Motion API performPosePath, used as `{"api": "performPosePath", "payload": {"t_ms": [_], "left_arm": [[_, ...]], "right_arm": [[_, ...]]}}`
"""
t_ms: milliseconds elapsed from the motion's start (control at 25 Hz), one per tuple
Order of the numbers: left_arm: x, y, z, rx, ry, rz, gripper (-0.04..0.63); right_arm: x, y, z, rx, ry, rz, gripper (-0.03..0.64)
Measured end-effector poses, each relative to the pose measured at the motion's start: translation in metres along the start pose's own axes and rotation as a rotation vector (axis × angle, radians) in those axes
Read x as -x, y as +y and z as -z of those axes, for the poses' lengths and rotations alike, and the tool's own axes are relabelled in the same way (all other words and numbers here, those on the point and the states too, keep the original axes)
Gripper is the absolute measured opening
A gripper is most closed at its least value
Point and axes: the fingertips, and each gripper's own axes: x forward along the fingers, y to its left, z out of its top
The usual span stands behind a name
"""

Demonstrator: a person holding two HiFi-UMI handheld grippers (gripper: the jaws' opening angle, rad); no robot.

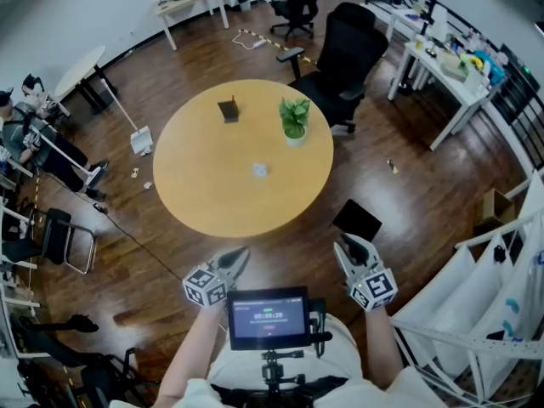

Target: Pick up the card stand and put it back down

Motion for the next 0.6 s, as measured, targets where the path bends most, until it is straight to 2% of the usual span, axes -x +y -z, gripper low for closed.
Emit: {"api": "performPosePath", "payload": {"t_ms": [120,360,600], "left_arm": [[0.017,0.016,0.008,0.017,0.037,0.004,0.0],[0.06,0.062,-0.002,0.037,0.039,0.008,0.0],[0.093,0.137,0.053,0.083,0.151,-0.045,0.0]], "right_arm": [[-0.018,0.016,-0.001,0.007,-0.002,0.015,0.094],[-0.066,0.06,-0.01,0.001,-0.023,0.022,0.094],[-0.119,0.087,0.026,-0.09,0.01,0.027,0.094]]}}
